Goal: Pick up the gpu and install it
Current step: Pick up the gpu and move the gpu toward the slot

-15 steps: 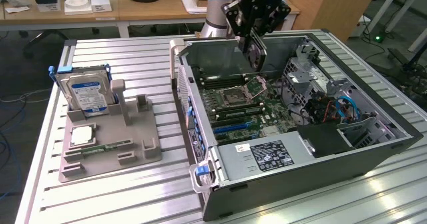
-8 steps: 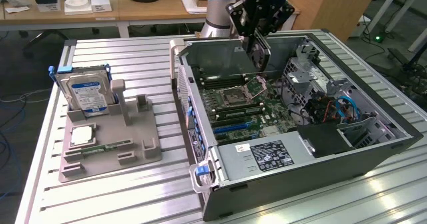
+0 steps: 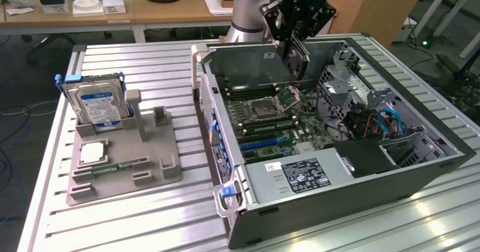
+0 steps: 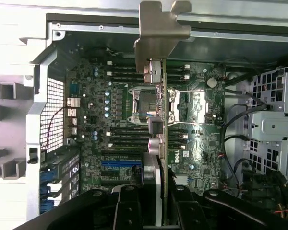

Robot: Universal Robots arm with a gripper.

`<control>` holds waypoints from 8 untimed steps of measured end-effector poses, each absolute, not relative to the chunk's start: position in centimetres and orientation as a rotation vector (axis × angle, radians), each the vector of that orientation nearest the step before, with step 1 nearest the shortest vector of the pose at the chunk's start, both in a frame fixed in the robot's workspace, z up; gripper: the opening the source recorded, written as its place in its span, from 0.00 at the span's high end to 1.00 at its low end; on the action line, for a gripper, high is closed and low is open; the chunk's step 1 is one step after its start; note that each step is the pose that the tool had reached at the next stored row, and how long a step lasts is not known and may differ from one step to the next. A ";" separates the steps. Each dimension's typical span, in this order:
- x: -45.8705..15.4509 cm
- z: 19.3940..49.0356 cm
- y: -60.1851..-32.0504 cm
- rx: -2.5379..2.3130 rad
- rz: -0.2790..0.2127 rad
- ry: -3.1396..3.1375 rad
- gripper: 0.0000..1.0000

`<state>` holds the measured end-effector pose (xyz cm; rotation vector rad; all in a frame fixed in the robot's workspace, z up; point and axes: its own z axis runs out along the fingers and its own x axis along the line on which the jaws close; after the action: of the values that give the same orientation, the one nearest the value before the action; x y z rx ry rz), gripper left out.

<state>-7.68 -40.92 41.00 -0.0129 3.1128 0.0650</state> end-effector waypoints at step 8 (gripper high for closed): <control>-6.3 41.0 -40.9 -0.013 0.065 3.113 0.72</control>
<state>-6.34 -40.92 41.00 -0.0130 3.1128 0.0650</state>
